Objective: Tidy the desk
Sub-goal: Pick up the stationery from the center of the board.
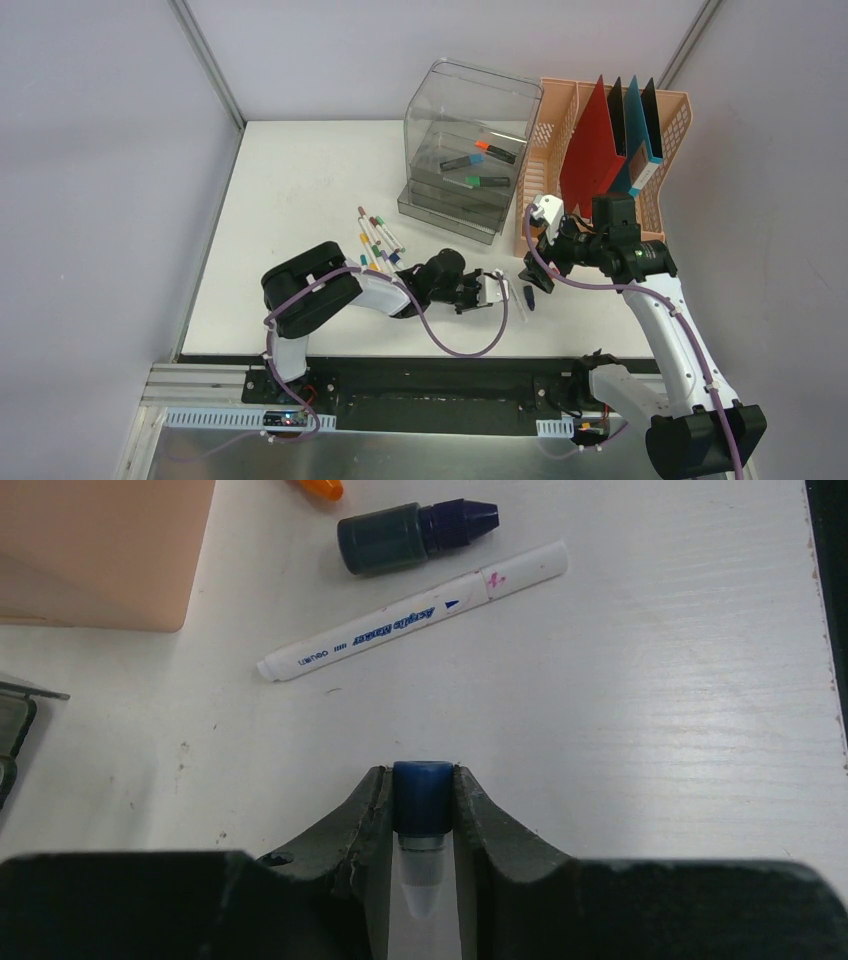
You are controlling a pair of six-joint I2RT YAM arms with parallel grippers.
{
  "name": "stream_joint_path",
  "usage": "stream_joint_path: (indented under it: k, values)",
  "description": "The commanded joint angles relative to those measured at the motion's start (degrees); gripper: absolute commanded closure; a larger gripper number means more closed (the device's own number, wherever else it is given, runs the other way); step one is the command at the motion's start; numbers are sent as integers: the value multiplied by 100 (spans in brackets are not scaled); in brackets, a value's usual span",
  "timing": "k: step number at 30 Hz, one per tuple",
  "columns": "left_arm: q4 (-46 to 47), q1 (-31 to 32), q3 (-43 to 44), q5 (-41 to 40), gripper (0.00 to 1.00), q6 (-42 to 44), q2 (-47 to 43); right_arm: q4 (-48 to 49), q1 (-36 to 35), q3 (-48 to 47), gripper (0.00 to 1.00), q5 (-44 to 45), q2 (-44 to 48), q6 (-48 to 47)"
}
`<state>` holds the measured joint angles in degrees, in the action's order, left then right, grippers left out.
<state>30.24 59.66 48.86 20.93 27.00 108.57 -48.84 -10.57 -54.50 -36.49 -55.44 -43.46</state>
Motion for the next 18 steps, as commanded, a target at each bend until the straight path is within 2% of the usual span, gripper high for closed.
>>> stream_joint_path:
  k: [1,5,10,12,14,18]
  values:
    - [450,17,-297,-300,100,-275,-124,44,55,-9,1,-192,112,-98]
    - [957,9,-656,-636,100,-822,-404,42,63,-4,1,-192,99,-92]
    - [1200,-86,-1017,-1170,100,-2247,-907,41,64,-8,1,-210,95,-92]
    - [932,-191,-1025,-1224,100,-2762,-1131,38,64,-8,1,-209,86,-99]
    - [252,-352,-864,-1127,100,-3341,-1368,35,66,-8,1,-209,86,-96]
    - [-698,-870,-492,-389,100,-4107,-1668,33,64,-8,1,-218,77,-100]
